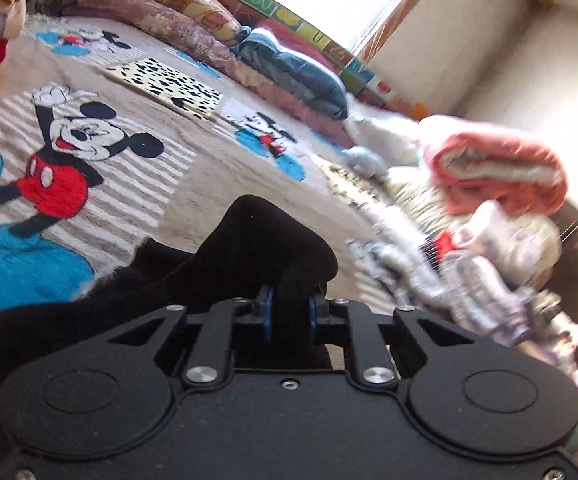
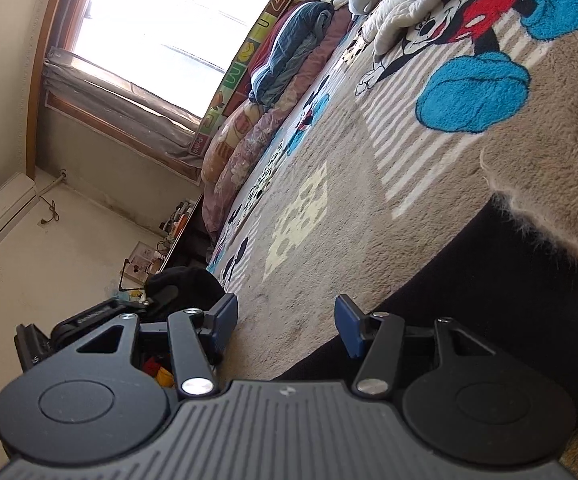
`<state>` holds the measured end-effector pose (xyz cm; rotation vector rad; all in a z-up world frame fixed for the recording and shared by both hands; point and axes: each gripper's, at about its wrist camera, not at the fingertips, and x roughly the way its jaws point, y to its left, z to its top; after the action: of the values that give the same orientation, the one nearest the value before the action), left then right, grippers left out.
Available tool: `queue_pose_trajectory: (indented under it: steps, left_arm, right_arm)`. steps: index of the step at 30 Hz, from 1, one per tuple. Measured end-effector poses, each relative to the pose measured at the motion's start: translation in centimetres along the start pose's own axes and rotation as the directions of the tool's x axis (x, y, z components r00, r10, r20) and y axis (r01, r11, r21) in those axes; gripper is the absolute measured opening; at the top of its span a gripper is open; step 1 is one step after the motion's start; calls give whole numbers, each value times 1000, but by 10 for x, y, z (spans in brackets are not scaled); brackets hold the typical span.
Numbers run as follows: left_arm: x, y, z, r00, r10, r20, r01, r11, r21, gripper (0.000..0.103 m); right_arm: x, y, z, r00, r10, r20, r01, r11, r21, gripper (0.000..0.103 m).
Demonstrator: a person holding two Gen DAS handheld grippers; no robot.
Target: Fold clothes
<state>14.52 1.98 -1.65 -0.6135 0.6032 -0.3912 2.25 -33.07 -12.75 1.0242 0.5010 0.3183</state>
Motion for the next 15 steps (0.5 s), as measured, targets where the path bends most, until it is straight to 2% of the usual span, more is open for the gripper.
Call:
queue_pose_trajectory:
  steps: [2,4,6,9,10,13,15]
  left_arm:
    - [-11,25,-3,999,-33,9,33,993,-112,14]
    - [-23,51,-6,998,-64,22,67,972,-223,14]
    - [-34,76,-9,995,-93,38,101,938,-330,14]
    - [-51,114,-13,990,-126,67,142,868,-476,14]
    - [-57,124,-14,992,-101,69,122,863,-491,14]
    - [-58,122,-8,998,-28,49,47,895,-444,17]
    - [-60,121,-3,999,21,38,-3,912,-410,22]
  right_arm:
    - [1,2,-4,1000,9,-10,-9,1000,-12,55]
    - [2,5,-8,1000,17,-21,-18,999,-27,55]
    - [2,9,-11,999,23,-32,-25,999,-46,55]
    - [1,12,-17,999,22,-46,-26,997,-72,55]
    - [1,13,-19,999,20,-50,-24,997,-78,55]
    - [0,15,-22,998,6,-60,-11,996,-83,54]
    - [0,16,-22,998,-7,-65,2,997,-77,54]
